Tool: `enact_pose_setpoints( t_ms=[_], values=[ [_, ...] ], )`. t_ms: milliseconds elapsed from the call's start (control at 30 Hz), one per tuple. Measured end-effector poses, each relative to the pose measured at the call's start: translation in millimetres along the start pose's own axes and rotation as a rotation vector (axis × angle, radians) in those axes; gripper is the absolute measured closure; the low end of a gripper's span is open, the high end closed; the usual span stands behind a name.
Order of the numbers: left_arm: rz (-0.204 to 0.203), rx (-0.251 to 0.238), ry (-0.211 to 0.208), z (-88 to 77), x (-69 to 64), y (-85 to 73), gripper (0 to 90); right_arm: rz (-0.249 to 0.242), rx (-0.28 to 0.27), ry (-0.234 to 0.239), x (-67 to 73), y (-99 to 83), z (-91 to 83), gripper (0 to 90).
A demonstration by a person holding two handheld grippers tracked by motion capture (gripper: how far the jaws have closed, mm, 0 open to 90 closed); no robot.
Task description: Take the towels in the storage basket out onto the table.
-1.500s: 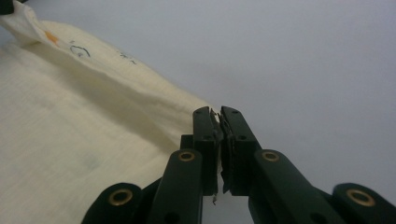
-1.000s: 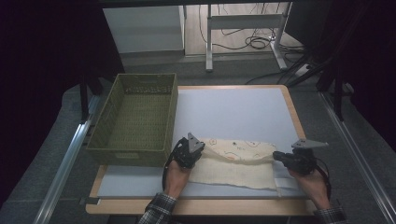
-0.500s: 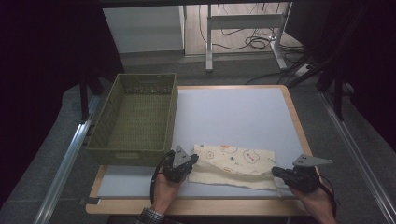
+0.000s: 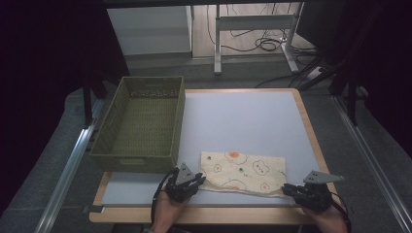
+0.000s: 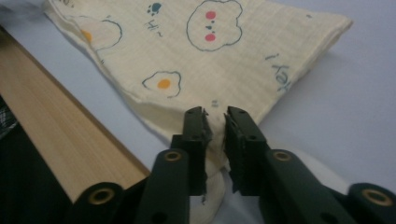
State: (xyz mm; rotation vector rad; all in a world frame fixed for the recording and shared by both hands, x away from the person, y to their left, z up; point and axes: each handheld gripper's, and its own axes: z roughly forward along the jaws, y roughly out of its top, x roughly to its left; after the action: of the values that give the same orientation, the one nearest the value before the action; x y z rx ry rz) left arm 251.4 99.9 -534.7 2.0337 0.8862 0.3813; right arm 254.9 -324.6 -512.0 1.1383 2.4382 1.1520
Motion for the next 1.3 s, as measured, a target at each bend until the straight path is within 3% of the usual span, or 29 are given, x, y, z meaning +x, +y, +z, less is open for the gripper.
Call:
enact_pose_setpoints(
  t_ms=[167,333,500,533,567,767,933,1033,1167,1233,1267,1300],
  values=[
    [-0.048,-0.021,0.015,-18.7,4.1,-3.2,53.7,0.005,-0.032,-0.025,-1.2,0.9,-23.0,68.4],
    [-0.058,-0.032,0.014,-18.1,4.6,2.1,50.4,0.003,-0.048,-0.045,-5.4,7.9,-28.3,66.7],
    [-0.050,0.020,0.057,4.7,4.3,11.3,57.3,0.008,-0.042,-0.064,-14.4,20.5,-10.6,65.8],
    [-0.050,0.020,0.057,4.7,4.3,11.3,59.8,0.008,-0.042,-0.064,-14.4,20.5,-10.6,65.8],
    [-0.075,0.026,0.038,6.8,6.7,10.3,61.4,0.002,-0.037,-0.068,-15.6,24.0,-3.6,65.8],
    [-0.088,0.022,0.031,5.7,9.4,7.7,62.8,0.003,-0.032,-0.085,-20.5,26.9,5.1,64.2],
    [-0.086,0.028,0.073,15.2,12.2,18.2,65.5,0.028,-0.057,-0.111,-30.9,34.1,8.7,63.3],
    [-0.071,0.034,0.129,26.7,11.5,34.1,70.6,0.041,-0.054,-0.109,-37.2,38.9,12.6,66.6],
    [-0.056,0.041,0.167,37.2,13.7,45.7,71.7,0.052,-0.060,-0.116,-42.6,44.4,17.4,70.9],
    [-0.052,0.052,0.206,48.0,19.4,55.3,71.6,0.046,-0.056,-0.132,-46.0,51.1,23.3,71.2],
    [-0.052,0.052,0.206,48.0,19.4,55.3,71.4,0.046,-0.056,-0.132,-46.0,51.1,23.3,71.2],
    [-0.061,0.057,0.230,55.5,25.4,59.8,70.9,0.037,-0.051,-0.157,-49.2,55.8,29.0,71.2]
  ],
)
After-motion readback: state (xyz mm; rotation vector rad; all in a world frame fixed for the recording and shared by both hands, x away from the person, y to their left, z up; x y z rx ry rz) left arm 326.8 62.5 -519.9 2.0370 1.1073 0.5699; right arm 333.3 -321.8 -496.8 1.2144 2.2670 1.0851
